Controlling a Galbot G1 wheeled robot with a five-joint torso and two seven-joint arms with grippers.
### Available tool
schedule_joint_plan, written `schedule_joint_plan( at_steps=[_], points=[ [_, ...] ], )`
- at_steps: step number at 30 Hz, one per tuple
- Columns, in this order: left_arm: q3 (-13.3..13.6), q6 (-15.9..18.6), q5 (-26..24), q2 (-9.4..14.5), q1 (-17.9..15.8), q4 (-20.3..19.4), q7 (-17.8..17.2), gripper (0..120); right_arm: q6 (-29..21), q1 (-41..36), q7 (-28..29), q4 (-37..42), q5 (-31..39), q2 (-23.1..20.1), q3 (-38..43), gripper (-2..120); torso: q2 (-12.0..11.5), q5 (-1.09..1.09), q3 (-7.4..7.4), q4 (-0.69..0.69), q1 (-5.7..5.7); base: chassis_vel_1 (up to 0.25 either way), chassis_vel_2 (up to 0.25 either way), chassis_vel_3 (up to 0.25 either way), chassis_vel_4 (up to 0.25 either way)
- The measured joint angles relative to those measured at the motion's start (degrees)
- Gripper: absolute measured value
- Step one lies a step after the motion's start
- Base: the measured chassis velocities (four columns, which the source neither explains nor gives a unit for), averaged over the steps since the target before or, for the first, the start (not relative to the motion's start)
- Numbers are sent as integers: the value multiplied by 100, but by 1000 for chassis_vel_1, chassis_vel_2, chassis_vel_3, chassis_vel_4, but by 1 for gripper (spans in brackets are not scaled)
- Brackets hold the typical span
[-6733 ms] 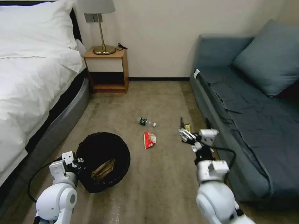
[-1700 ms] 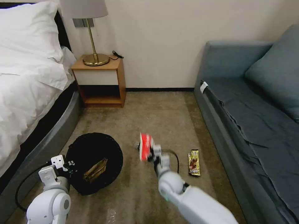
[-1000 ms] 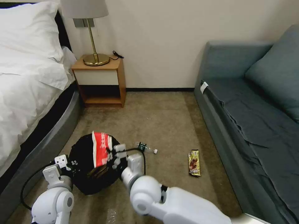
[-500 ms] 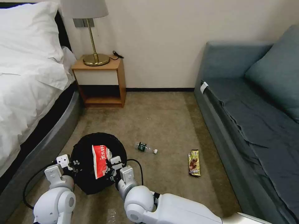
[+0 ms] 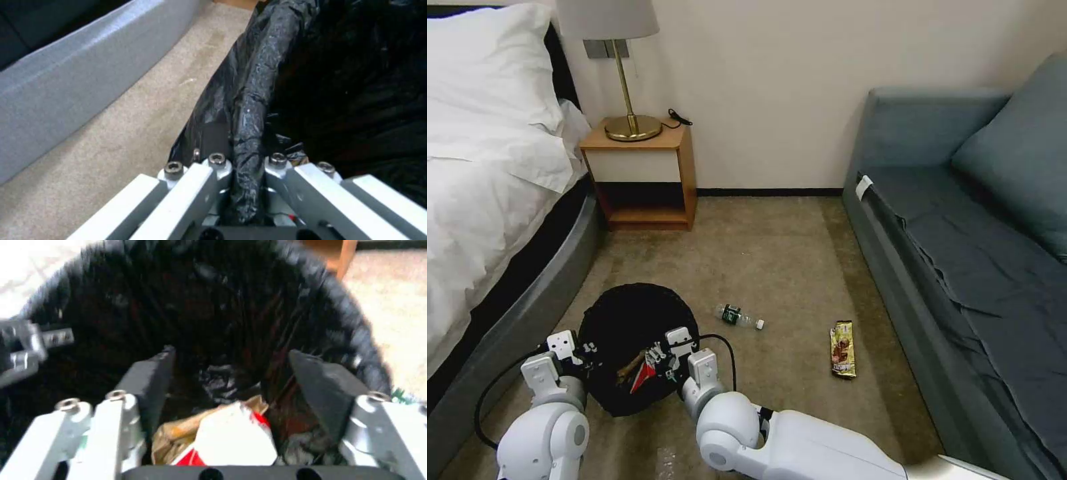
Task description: Pick up the trash bin, then pick up the garbage on the floor and place it into the trash bin.
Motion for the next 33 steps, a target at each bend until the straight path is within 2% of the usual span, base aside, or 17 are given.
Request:
schedule_joint_plan(
  at_steps=[2,5,9,10,16,19,21,25,33],
  points=[
    [-2,2,-1,-5,7,-16,0,2,0,12,-2,28,-37,-12,22,71,0,0,0,0,0,0,0,0,0],
    [-37,9,-1,-34,30,-76,1,2,-8,70,-27,250,-195,-139,253,88,0,0,0,0,0,0,0,0,0],
    [-72,9,2,-46,48,-105,1,2,-20,91,-49,374,-254,-267,453,96,0,0,0,0,0,0,0,0,0],
    [-121,9,2,-50,58,-133,0,2,-39,110,-63,486,-280,-411,617,99,0,0,1,-1,0,0,0,0,0],
    [-199,-9,-78,14,120,-192,-2,2,-42,205,-44,609,-175,-837,758,100,0,1,1,0,0,0,0,0,0],
    [-254,-19,-147,50,176,-257,-11,2,-34,343,18,689,118,-1392,621,100,0,0,0,0,0,0,0,0,0],
    [-254,-19,-175,54,191,-284,-11,2,-33,356,23,684,131,-1507,608,100,0,1,0,0,0,0,0,0,0],
    [-274,-28,-276,74,214,-354,-12,2,-72,178,82,201,-18,-1929,836,100,0,1,0,-1,0,0,0,0,0],
    [-191,-76,-299,102,133,-296,2,2,-213,40,157,-731,-220,-2028,927,100,0,1,1,0,0,0,0,0,0]
  ],
)
